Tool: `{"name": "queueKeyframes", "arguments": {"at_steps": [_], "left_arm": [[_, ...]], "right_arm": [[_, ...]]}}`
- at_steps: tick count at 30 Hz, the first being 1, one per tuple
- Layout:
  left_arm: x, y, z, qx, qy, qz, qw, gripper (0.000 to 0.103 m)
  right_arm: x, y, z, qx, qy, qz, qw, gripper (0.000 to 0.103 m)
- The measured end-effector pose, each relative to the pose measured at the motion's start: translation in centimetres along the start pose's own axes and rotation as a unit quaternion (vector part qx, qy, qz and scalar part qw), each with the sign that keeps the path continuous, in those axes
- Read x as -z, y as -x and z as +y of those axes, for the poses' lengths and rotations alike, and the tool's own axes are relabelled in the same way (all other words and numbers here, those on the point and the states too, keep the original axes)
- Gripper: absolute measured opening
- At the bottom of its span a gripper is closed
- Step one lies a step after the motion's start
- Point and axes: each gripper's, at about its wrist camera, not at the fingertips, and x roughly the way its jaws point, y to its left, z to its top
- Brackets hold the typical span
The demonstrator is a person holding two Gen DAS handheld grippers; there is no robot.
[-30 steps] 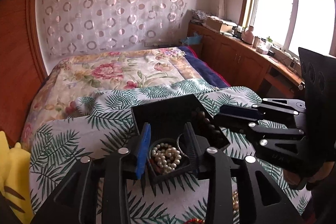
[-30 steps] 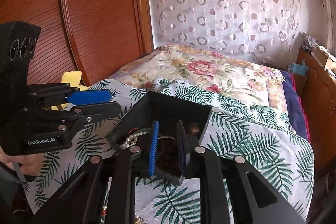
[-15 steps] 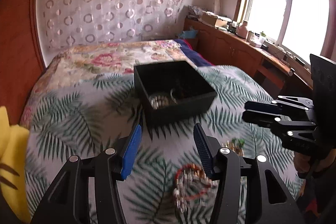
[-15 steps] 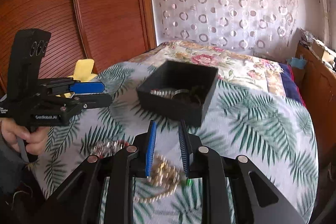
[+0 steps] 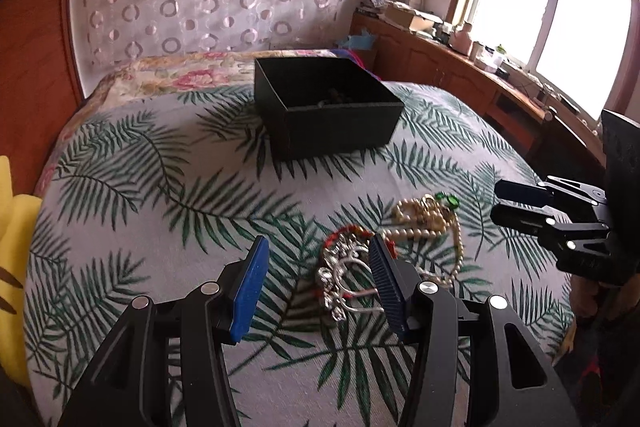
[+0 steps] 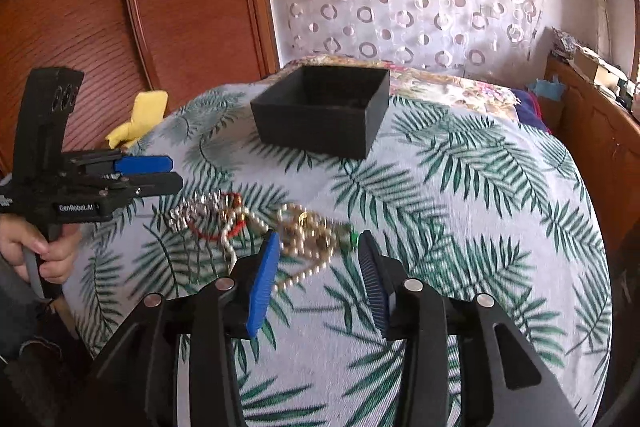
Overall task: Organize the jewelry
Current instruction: 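Move the left tool to the silver hair comb and grasp it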
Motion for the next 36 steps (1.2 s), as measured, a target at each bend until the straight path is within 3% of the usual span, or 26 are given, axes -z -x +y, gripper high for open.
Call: {"name": "queueKeyframes", "arguments": {"at_steps": [5,10,17,19,28,36], "left_arm": [[0.3,-1.0,-0.8,0.000,-0.011,0.015,0.9998,0.048],[0.7,-1.9,-0.9,0.002,-0.008,0.031,0.9995,0.039],[0.8,-2.7,-0.6,0.003,-0.001,0.041,0.9991,0.039],[0.9,-2.7,-0.5,0.005,0.000,0.043,0.9991,0.018],[1.8,-0.4,-0.7,0.012,0.004,0.011,0.9999,0.012],[1.7,2.3,-1.0,-0.014,0.000,-0.024,0.9996,0.010]], "right_arm": [[1.6,-0.6,0.2,-0.002,-0.003,0.020,1.000,0.044],[2.4,-1.1,0.5,0.001,0.000,0.027,1.000,0.044],[2.7,-1.2,0.8,0.000,0.002,0.025,1.000,0.044],[2.7,-1.1,0.7,-0.002,-0.001,0.024,1.000,0.044],[2.6,-1.0,0.4,-0.005,-0.006,0.021,1.000,0.044],[2.5,-1.1,1.0,0.002,0.009,0.026,1.000,0.044]]}}
